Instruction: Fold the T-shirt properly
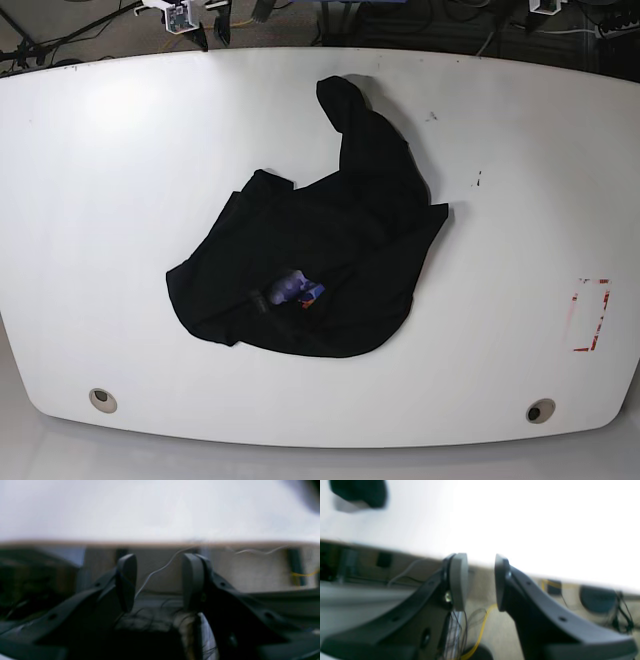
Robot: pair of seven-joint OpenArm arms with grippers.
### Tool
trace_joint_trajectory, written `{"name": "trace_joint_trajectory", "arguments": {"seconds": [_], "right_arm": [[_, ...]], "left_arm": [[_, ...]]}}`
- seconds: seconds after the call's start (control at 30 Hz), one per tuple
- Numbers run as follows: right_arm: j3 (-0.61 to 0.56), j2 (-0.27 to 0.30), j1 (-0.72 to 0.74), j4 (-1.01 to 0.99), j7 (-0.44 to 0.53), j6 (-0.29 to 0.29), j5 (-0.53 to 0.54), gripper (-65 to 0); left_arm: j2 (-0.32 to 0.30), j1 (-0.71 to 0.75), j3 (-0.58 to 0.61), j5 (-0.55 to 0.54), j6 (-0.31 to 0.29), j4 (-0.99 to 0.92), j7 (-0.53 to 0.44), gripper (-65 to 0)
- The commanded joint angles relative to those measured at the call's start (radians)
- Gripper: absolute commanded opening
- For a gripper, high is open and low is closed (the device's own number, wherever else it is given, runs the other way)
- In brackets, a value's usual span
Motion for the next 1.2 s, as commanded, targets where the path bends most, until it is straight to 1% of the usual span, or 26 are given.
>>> {"name": "trace_joint_trajectory", "arguments": {"seconds": [0.0, 0.07, 0.13, 0.17, 0.23, 0.27, 0.3, 0.37, 0.4, 0.47, 0.5, 0.6, 0.67, 0.73, 0.8, 1.0, 1.17], "right_arm": [[0.021, 0.002, 0.018, 0.016, 0.021, 0.021, 0.009, -47.2], [0.024, 0.002, 0.058, 0.016, 0.021, 0.044, 0.009, -47.1], [0.024, 0.002, 0.09, 0.016, 0.019, 0.061, 0.009, -46.9], [0.024, 0.002, 0.112, 0.016, 0.017, 0.068, 0.009, -46.6], [0.022, 0.002, 0.142, 0.016, 0.002, 0.079, 0.009, -43.4], [0.022, 0.002, 0.161, 0.016, -0.019, 0.088, 0.009, -40.1], [0.022, 0.002, 0.187, 0.016, -0.047, 0.105, 0.009, -36.3], [0.022, 0.002, 0.225, 0.016, -0.09, 0.133, 0.009, -32.0], [0.022, 0.002, 0.247, 0.016, -0.119, 0.154, 0.009, -31.2], [0.022, 0.002, 0.281, 0.016, -0.154, 0.18, 0.009, -31.7], [0.022, 0.002, 0.307, 0.016, -0.182, 0.197, 0.009, -32.3], [0.022, 0.002, 0.354, 0.015, -0.256, 0.223, 0.009, -32.2], [0.022, 0.002, 0.376, 0.013, -0.297, 0.237, 0.009, -32.2], [0.022, 0.003, 0.403, 0.013, -0.335, 0.253, 0.009, -32.2], [0.022, 0.003, 0.42, 0.012, -0.349, 0.259, 0.005, -32.2], [0.022, 0.005, 0.469, 0.01, -0.36, 0.257, 0.002, -32.2], [0.022, 0.006, 0.479, 0.01, -0.362, 0.251, 0.0, -32.2]], "left_arm": [[-0.007, 0.021, 0.025, -0.005, -0.003, 0.026, -0.019, -38.8], [-0.009, 0.005, 0.055, -0.005, -0.003, 0.033, -0.019, -36.1], [-0.009, -0.019, 0.077, -0.004, -0.003, 0.049, -0.019, -29.9], [-0.009, -0.028, 0.089, -0.004, -0.003, 0.05, -0.019, -24.4], [-0.009, -0.038, 0.112, -0.004, -0.003, 0.05, -0.019, -18.7], [-0.009, -0.047, 0.127, -0.004, -0.003, 0.05, -0.019, -15.7], [-0.009, -0.061, 0.143, -0.002, -0.003, 0.05, -0.019, -14.2], [-0.009, -0.077, 0.172, -0.002, -0.003, 0.053, -0.019, -14.3], [-0.02, -0.09, 0.193, -0.002, -0.003, 0.053, -0.019, -14.3], [-0.05, -0.116, 0.224, -0.002, -0.003, 0.056, -0.019, -14.3], [-0.076, -0.137, 0.255, -0.002, -0.003, 0.056, -0.018, -14.3], [-0.132, -0.188, 0.322, -0.004, -0.001, 0.056, -0.018, -14.3], [-0.147, -0.208, 0.353, -0.005, -0.001, 0.056, -0.018, -14.3], [-0.149, -0.229, 0.382, -0.004, -0.001, 0.053, -0.018, -14.3], [-0.149, -0.257, 0.401, -0.002, -0.001, 0.053, -0.006, -14.3], [-0.15, -0.403, 0.476, -0.002, -0.001, 0.055, 0.195, -14.4], [-0.15, -0.509, 0.536, -0.002, -0.001, 0.055, 0.3, -14.4]]}}
